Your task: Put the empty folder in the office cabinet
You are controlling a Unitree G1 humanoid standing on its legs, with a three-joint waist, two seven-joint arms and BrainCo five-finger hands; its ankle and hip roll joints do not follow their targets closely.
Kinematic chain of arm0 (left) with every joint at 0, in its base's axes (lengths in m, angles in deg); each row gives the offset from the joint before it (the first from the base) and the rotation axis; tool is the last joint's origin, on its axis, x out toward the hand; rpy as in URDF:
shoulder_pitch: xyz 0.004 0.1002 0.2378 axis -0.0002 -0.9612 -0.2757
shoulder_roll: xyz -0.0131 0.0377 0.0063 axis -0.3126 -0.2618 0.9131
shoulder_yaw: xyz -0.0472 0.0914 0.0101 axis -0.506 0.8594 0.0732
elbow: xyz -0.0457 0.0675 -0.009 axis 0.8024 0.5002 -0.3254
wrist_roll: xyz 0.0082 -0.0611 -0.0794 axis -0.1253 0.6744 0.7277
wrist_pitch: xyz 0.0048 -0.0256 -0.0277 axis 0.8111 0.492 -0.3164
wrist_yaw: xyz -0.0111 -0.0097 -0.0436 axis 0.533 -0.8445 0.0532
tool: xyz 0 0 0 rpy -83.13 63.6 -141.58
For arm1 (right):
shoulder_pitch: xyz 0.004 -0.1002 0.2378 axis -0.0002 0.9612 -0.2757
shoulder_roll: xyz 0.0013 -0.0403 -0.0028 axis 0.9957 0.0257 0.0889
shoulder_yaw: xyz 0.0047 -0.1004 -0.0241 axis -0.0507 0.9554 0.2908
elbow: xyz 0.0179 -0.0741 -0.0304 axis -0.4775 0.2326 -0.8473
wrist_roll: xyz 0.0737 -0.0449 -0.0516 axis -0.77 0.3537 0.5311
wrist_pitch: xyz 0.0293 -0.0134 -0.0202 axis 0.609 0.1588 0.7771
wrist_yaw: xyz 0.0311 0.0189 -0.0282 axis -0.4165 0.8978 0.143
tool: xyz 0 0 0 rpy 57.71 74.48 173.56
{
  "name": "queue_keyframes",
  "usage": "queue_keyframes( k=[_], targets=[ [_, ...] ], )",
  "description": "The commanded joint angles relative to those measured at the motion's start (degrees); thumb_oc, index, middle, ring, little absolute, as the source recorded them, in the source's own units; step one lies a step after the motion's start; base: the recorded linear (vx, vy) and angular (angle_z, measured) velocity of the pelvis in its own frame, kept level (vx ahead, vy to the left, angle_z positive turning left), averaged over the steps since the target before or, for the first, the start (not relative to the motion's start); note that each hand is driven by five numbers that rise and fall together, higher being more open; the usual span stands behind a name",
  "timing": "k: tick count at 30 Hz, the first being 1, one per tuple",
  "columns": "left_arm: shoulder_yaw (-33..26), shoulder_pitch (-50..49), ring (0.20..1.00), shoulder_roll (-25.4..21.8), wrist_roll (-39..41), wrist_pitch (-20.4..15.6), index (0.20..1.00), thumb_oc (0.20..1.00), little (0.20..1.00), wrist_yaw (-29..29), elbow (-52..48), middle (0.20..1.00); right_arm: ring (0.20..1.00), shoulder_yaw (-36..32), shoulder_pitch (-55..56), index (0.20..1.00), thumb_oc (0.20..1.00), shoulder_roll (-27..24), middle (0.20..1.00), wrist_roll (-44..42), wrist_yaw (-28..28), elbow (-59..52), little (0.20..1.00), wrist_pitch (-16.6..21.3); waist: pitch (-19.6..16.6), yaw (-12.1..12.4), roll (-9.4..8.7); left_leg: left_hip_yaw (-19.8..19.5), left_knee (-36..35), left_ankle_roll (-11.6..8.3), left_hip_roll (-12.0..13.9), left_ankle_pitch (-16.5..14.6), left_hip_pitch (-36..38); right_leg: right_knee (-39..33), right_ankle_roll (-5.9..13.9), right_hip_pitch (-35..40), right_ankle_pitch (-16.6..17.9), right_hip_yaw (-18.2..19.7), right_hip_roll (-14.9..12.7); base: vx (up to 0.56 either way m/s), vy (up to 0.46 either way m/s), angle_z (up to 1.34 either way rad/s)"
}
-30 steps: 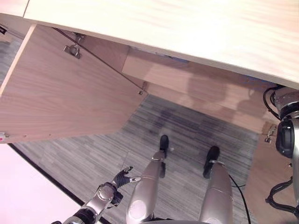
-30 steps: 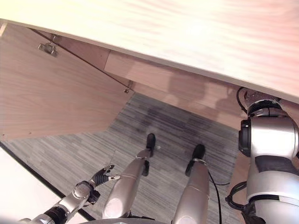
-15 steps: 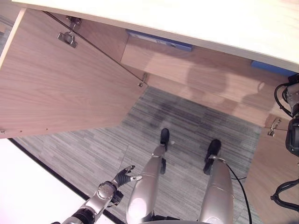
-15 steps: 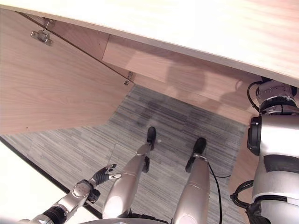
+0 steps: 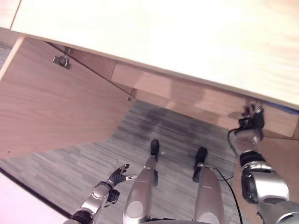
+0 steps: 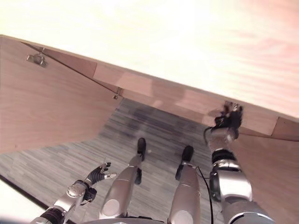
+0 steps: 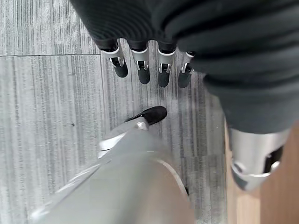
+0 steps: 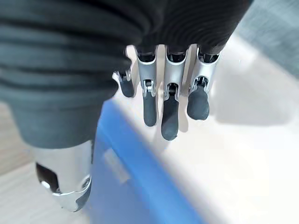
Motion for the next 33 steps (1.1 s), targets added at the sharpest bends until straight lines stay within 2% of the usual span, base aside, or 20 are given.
queue_keyframes(
  k=[1,6,11,15,17,18,29,30,33],
  targets=[
    [1.47,0.69,1.0,0.59,1.06,-0.12,1.0,1.0,1.0,0.13,2.62,1.0,1.0,2.07,-0.69,1.0,1.0,-0.97,1.0,2.22,0.68,1.05,1.0,-1.41,2.58,1.19,0.37,-1.71,5.5,-1.53,1.53,-11.75,4.08,-8.48,5.65,6.72,2.46,1.09,-1.51,0.06,0.018,-0.03],
    [0.33,0.88,1.0,1.53,0.25,0.09,1.0,1.0,1.0,-1.08,4.34,1.0,1.0,2.58,6.33,1.0,1.0,1.71,1.0,4.88,2.91,-1.62,1.0,-2.43,0.71,-0.1,-1.04,-1.15,3.73,-1.47,1.64,-11.37,6.83,-11.99,6.06,10.51,4.15,0.71,-1.95,0.05,0.022,-0.03],
    [-1.81,0.59,1.0,2.04,-0.94,0.26,1.0,1.0,1.0,-2.16,6.97,1.0,1.0,3.22,13.36,1.0,1.0,3.51,1.0,6.81,6.02,-5.05,1.0,-3.39,-1.6,-1.67,-3.29,-0.6,1.94,-1.3,1.67,-11.29,10.24,-15.12,6.59,14.54,5.54,0.53,-2.04,0.07,0.022,-0.02],
    [-3.01,-0.16,1.0,3.08,-3.08,0.46,1.0,1.0,1.0,-2.55,10.19,1.0,1.0,4.02,17.74,1.0,1.0,4.17,1.0,9.18,7.62,-6.46,1.0,-4.51,-4.22,-2.82,-5.22,0.11,-0.72,-1.08,1.42,-10.96,13.87,-18.29,7.05,17.78,7.15,0.4,-1.65,0.09,0.027,-0.03],
    [-3.22,-0.23,1.0,3.32,-3.75,0.49,1.0,1.0,1.0,-2.66,10.99,1.0,1.0,4.49,18.74,1.0,1.0,4.3,1.0,9.61,8.04,-6.62,1.0,-4.8,-4.89,-3.14,-5.51,0.25,-1.54,-1.03,1.37,-10.74,14.9,-19.01,7.07,18.52,7.59,0.45,-1.51,0.07,0.042,-0.09],
    [-3.65,-0.49,1.0,3.72,-4.9,0.59,1.0,1.0,1.0,-2.65,12.5,1.0,1.0,5.06,20.72,1.0,1.0,4.75,1.0,10.77,8.81,-7.08,1.0,-5.5,-6.39,-3.56,-6.17,0.68,-2.7,-0.99,1.31,-10.54,16.44,-20.19,7.2,19.75,8.1,0.57,-1.31,0.08,0.044,-0.11],
    [-5.89,1.12,1.0,6.04,-7.4,0.95,1.0,1.0,1.0,-1.71,18.92,1.0,1.0,10.63,26.81,1.0,1.0,7.0,1.0,22.95,10.48,1.72,1.0,-11.63,-13.2,-5.28,-9.08,2.65,-5.06,-0.34,1.13,-11.67,24.49,-23.31,7.84,26.13,9.35,2.12,-0.11,0.08,0.049,-0.08],
    [-6.09,0.95,1.0,6.14,-7.54,1.05,1.0,1.0,1.0,-1.65,19.22,1.0,0.2,10.57,27.03,0.2,0.2,7.11,0.2,23.59,10.3,1.93,0.2,-11.72,-13.58,-5.28,-9.24,2.81,-5.14,-0.26,1.19,-11.81,25.03,-23.46,7.85,26.54,9.31,2.34,-0.04,0.07,0.033,-0.07],
    [-6.6,-0.03,1.0,6.18,-8.36,0.74,1.0,1.0,1.0,-1.38,19.84,1.0,0.2,11.08,28.31,0.2,0.2,6.32,0.2,28.96,9.1,0.66,0.2,-11.51,-14.81,-5.35,-9.69,3.43,-5.43,-0.07,1.3,-12.2,26.65,-23.95,8.02,27.74,9.64,2.72,0.17,0.07,0.026,-0.21]
  ],
)
